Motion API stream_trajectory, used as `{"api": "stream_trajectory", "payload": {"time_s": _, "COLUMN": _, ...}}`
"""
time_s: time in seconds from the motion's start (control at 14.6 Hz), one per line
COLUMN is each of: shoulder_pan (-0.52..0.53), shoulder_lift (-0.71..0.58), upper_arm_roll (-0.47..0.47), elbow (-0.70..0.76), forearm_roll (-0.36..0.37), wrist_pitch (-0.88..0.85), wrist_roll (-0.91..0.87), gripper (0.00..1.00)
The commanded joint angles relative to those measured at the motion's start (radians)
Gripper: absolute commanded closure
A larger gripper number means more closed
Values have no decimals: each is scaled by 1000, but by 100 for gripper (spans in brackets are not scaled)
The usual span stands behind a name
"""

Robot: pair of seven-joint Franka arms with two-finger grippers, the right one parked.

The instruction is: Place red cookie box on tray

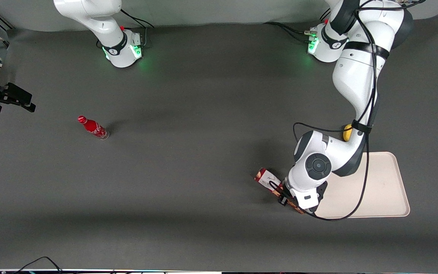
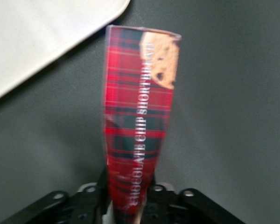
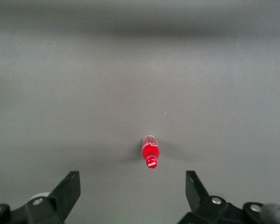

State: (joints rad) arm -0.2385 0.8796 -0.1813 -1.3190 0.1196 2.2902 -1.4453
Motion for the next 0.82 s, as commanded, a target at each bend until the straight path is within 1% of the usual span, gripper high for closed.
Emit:
{"api": "stream_trajectory", "payload": {"time_s": 0.0, "shoulder_pan": -10, "shoulder_lift": 25, "upper_arm_roll": 5, "elbow": 30, "forearm_roll": 21, "wrist_pitch": 3, "wrist_roll": -29, "gripper": 87}}
{"api": "stream_trajectory", "payload": {"time_s": 0.07, "shoulder_pan": -10, "shoulder_lift": 25, "upper_arm_roll": 5, "elbow": 30, "forearm_roll": 20, "wrist_pitch": 3, "wrist_roll": -26, "gripper": 100}}
{"api": "stream_trajectory", "payload": {"time_s": 0.34, "shoulder_pan": -1, "shoulder_lift": 12, "upper_arm_roll": 3, "elbow": 41, "forearm_roll": 18, "wrist_pitch": -11, "wrist_roll": -9, "gripper": 100}}
{"api": "stream_trajectory", "payload": {"time_s": 0.48, "shoulder_pan": 11, "shoulder_lift": -23, "upper_arm_roll": 2, "elbow": 47, "forearm_roll": 8, "wrist_pitch": -53, "wrist_roll": 61, "gripper": 100}}
{"api": "stream_trajectory", "payload": {"time_s": 0.55, "shoulder_pan": 16, "shoulder_lift": -37, "upper_arm_roll": 0, "elbow": 67, "forearm_roll": 0, "wrist_pitch": -107, "wrist_roll": 115, "gripper": 100}}
{"api": "stream_trajectory", "payload": {"time_s": 0.75, "shoulder_pan": 68, "shoulder_lift": -50, "upper_arm_roll": 3, "elbow": 235, "forearm_roll": -113, "wrist_pitch": -337, "wrist_roll": 323, "gripper": 100}}
